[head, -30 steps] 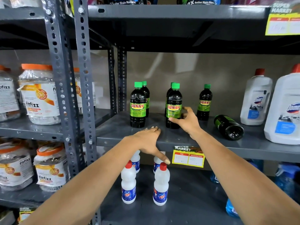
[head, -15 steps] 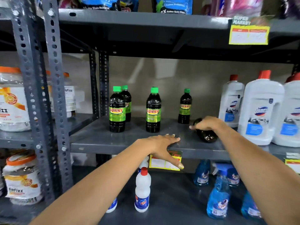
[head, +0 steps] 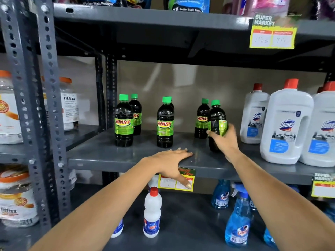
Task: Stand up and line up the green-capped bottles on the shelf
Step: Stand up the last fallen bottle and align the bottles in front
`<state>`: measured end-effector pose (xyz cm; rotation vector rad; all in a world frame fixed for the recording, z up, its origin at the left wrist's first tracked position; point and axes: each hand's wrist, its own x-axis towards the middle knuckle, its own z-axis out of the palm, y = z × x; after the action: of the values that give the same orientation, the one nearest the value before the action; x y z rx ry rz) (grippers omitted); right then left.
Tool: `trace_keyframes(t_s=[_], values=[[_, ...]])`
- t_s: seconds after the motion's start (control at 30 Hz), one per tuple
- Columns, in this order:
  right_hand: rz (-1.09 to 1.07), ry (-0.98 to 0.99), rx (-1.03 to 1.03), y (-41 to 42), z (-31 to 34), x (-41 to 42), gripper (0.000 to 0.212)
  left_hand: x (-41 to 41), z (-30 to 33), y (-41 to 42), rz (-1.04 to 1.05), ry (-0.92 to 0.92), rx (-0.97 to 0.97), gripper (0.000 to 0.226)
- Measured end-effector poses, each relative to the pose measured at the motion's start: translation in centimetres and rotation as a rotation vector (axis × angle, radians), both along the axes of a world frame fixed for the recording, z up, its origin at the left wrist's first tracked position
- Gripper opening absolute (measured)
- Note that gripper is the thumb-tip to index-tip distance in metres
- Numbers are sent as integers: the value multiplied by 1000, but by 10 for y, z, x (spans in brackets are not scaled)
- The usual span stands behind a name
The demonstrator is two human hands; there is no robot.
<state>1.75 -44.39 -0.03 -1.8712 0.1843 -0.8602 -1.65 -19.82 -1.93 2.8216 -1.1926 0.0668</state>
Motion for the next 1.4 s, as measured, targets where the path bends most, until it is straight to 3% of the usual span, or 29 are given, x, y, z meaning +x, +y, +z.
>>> trace_keyframes(t_s=[0.27, 0.37, 0.5, 0.67, 0.8, 0.97, 1.13, 1.27, 1.4], values=[[227, 2, 119, -8, -11, 10, 73, 4, -3, 0, 11, -8, -3, 120], [268, 31, 201, -10, -10, 11, 63, 4, -3, 0, 11, -2, -3, 120], [143, 20, 92, -5, -10, 7, 75, 4, -3, 0, 1, -8, -4, 117], [264, 66, 169, -6, -10, 9, 74, 2, -2, 0, 8, -5, -9, 116], [165, 75, 47, -3, -12, 6, 87, 1, -2, 0, 6, -6, -13, 115], [306, 123, 143, -3, -10, 8, 61, -1, -1, 0, 5, -4, -5, 115], [201, 93, 21, 0, -12, 4, 84, -2, 1, 1, 10, 3, -2, 115], [239, 98, 56, -3, -11, 6, 65, -3, 0, 1, 10, 2, -6, 115], [144, 102, -16, -3, -13, 2, 79, -2, -1, 3, 7, 10, -50, 116]])
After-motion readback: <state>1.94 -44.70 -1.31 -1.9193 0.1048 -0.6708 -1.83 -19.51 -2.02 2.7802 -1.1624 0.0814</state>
